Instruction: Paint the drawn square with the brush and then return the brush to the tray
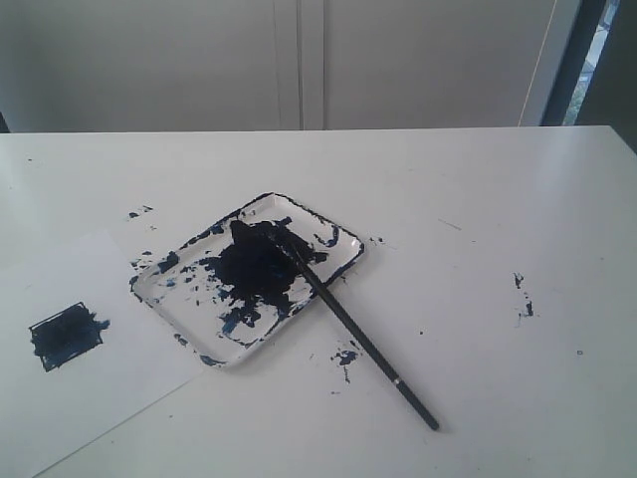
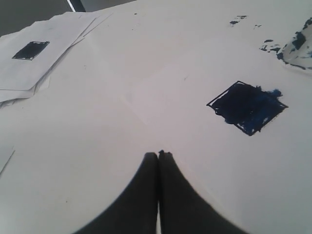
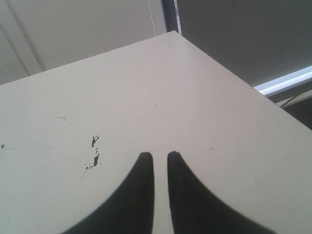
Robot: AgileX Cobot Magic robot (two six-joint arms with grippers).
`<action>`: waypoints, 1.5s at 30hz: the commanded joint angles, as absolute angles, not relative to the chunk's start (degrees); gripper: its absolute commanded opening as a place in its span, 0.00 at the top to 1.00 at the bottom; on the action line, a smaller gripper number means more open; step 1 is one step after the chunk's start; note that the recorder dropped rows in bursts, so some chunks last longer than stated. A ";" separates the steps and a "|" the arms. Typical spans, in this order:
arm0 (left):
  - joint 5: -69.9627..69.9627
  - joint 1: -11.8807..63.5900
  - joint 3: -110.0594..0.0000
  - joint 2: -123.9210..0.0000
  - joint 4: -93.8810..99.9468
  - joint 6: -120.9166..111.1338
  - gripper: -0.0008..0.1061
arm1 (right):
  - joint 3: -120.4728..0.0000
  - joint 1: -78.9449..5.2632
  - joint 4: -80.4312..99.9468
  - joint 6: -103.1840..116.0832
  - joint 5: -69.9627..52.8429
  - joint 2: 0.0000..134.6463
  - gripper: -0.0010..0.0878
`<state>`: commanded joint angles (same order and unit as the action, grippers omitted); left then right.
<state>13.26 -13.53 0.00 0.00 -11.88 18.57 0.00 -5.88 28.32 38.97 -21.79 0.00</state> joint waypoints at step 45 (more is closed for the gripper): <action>13.51 -13.53 0.00 0.00 -12.80 19.74 0.99 | 0.00 -5.88 -3.17 9.32 -20.05 0.00 0.87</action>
<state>13.51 -13.53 0.00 0.00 -12.80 19.74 0.00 -5.88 -3.17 9.32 -20.05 0.00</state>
